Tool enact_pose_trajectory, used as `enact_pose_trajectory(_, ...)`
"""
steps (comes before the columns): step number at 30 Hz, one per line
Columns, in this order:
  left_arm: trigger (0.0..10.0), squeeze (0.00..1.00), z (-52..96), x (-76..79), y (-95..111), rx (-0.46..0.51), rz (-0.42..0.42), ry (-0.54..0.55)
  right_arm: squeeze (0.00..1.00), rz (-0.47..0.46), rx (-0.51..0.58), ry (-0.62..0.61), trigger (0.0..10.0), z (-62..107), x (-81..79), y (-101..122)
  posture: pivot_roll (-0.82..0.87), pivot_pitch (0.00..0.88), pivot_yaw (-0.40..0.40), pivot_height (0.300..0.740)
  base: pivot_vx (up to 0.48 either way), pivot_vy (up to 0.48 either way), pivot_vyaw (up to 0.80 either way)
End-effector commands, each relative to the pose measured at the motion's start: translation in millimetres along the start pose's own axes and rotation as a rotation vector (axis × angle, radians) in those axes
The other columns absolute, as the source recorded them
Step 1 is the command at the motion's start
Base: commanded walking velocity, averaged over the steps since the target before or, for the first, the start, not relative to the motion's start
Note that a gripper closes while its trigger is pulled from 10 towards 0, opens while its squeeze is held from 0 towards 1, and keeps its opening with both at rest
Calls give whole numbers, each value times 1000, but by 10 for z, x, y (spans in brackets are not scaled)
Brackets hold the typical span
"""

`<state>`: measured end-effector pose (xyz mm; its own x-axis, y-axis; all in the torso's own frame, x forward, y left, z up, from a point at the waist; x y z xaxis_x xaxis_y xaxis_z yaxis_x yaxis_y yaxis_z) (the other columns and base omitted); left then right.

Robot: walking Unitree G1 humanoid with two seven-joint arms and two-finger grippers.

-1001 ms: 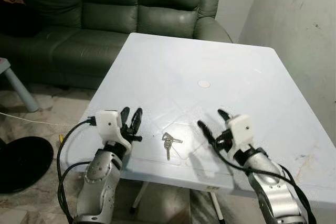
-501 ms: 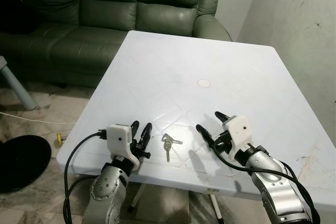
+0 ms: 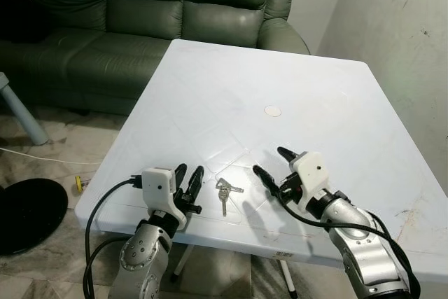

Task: Hang keys on a hook

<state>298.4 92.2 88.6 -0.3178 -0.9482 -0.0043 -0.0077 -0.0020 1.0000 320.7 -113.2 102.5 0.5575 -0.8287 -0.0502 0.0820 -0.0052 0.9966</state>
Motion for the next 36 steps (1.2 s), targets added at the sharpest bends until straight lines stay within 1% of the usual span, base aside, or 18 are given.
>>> enact_pose_trajectory(1,10000,0,-40,30,52,11,20,-1,0,5,5,5,10000,9,-20,31,138,43,-77,740,0,307,0)
enact_pose_trajectory(16,10000,0,-83,-8,95,19,58,19,0,-2,3,-10,10000,28,5,28,134,41,-78,740,0,442,0)
enact_pose_trajectory(32,10000,0,-102,-25,114,24,65,26,0,-4,4,-12,10000,17,7,39,135,39,-78,740,0,442,0)
enact_pose_trajectory(36,10000,0,-103,-35,113,22,64,36,0,-4,6,-11,10000,17,-1,45,135,39,-78,740,0,0,0)
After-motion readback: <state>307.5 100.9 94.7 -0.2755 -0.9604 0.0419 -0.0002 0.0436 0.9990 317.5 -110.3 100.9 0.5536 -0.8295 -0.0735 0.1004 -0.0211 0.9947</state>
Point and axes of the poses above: a point about 5 cm out from each wrist's last joint towards the gripper, its own z axis pointing back from the gripper into the wrist, its own y axis along the axis of the wrist's last joint, x = y × z, the point moved 5 cm from there along -z, pointing out of the wrist towards the gripper, and after that the axes turned 14 degrees about -z, right-handed, at the moved point
